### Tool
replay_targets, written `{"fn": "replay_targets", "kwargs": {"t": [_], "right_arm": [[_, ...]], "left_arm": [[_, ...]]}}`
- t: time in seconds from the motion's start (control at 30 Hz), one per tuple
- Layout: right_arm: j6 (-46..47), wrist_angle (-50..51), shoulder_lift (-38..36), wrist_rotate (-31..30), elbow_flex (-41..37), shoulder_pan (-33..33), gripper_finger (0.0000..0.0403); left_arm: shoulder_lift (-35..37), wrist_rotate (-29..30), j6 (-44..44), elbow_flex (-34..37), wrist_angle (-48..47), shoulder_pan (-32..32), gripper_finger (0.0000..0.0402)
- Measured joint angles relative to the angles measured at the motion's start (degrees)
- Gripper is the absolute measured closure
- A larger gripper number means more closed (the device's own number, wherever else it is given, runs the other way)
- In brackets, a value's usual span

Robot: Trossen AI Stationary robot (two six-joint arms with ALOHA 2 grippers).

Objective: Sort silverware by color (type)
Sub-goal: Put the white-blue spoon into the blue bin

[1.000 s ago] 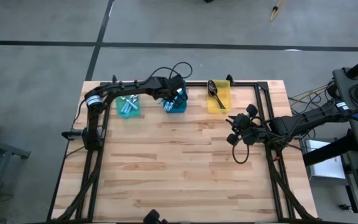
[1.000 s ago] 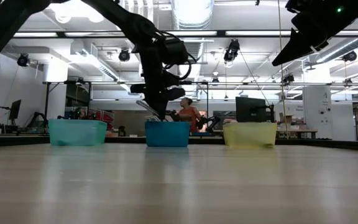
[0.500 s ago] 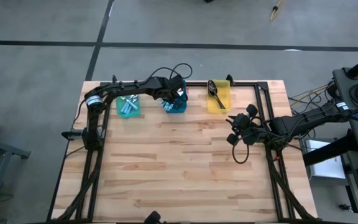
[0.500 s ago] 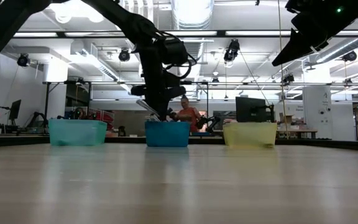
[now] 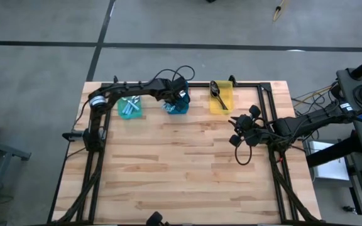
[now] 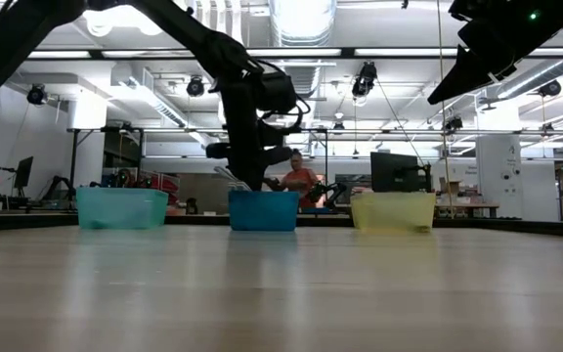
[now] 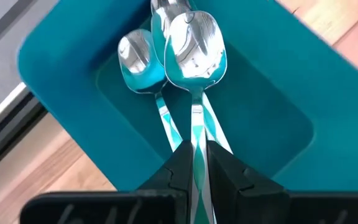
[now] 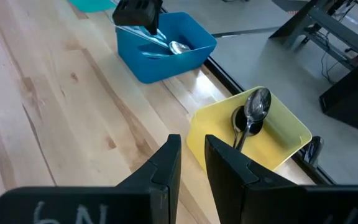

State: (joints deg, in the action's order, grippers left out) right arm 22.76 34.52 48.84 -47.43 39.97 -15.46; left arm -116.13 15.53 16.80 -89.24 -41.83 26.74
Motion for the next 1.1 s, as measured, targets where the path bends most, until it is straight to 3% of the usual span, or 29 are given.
{"fn": "replay_targets", "kwargs": {"t": [1.1], "right_arm": [[0.0, 0.0, 0.0, 0.0, 0.0, 0.0, 0.0340]], "left_arm": [[-0.7, 0.5, 2.8, 0.0, 2.6, 0.0, 0.0366]]}}
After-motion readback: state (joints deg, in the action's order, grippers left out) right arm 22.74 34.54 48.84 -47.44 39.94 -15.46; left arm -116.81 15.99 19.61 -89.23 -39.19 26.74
